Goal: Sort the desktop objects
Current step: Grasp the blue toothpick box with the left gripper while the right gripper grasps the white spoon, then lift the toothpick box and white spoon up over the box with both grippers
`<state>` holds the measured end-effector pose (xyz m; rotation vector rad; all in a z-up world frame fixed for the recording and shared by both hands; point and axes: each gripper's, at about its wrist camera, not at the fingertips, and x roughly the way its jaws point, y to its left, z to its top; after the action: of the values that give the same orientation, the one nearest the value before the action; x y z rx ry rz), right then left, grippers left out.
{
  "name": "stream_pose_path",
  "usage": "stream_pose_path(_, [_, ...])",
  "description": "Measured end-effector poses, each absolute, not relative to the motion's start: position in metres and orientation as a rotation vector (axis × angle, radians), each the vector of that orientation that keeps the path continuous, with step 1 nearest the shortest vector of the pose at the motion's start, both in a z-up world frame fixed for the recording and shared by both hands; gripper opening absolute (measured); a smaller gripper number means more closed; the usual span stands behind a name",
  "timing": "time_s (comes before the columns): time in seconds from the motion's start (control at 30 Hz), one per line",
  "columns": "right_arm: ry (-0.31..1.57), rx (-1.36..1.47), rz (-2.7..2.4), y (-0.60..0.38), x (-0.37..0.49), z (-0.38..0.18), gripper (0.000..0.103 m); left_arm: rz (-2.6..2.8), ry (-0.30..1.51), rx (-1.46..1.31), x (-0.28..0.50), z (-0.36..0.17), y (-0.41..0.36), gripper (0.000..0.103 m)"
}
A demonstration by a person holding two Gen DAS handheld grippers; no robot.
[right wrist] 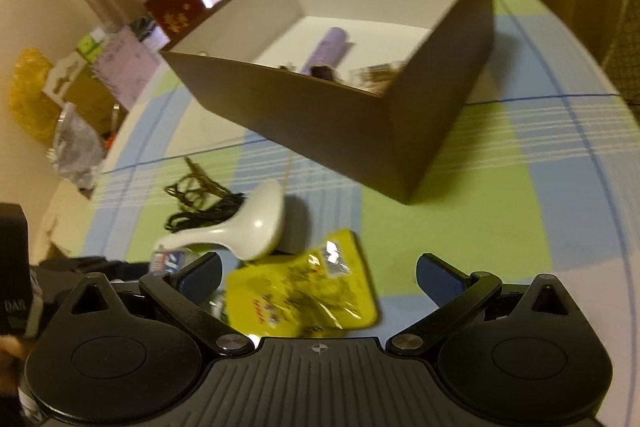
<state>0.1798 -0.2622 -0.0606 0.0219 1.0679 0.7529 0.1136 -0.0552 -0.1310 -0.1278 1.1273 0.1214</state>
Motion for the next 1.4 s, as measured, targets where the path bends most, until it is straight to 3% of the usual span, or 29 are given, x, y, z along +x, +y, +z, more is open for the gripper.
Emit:
stream_pose_path(0.1, [1.068,0.031,0.795,-0.25,0.184,-0.065,0.098,0.134,1.12,-0.126,0.107,-0.129,-0.054,0.058])
stream_pose_path(0.13, [1.068,0.023,0.807,-0.245,0.186,-0.068,0.093,0.139,1.119,-0.129,0.105,-0.128,-0.053,0.055])
stream_pose_path(0.17, [1.07,0.018,0.82,-0.241,0.188,-0.07,0.081,0.145,1.12,-0.132,0.102,-0.127,-0.051,0.054])
stream_pose_path(0.4, [1.093,0.02,0.827,-0.216,0.205,-0.089,0.053,0.244,1.121,-0.144,0.068,-0.123,-0.025,0.054])
stream_pose_path(0.73, [1.133,0.037,0.814,-0.198,0.211,-0.113,0.029,0.387,1.106,-0.152,0.057,-0.122,0.029,0.055])
stream_pose_path(0.8, [1.155,0.048,0.815,-0.196,0.212,-0.116,0.004,0.38,1.098,-0.165,0.057,-0.123,0.035,0.055])
stream_pose_path(1.03, [1.167,0.153,0.772,-0.213,0.211,-0.105,0.001,0.353,1.079,-0.178,0.058,-0.125,0.041,0.058])
stream_pose_path(1.4, [1.194,0.327,0.651,-0.253,0.211,-0.089,0.002,0.307,1.083,-0.155,0.057,-0.124,0.037,0.053])
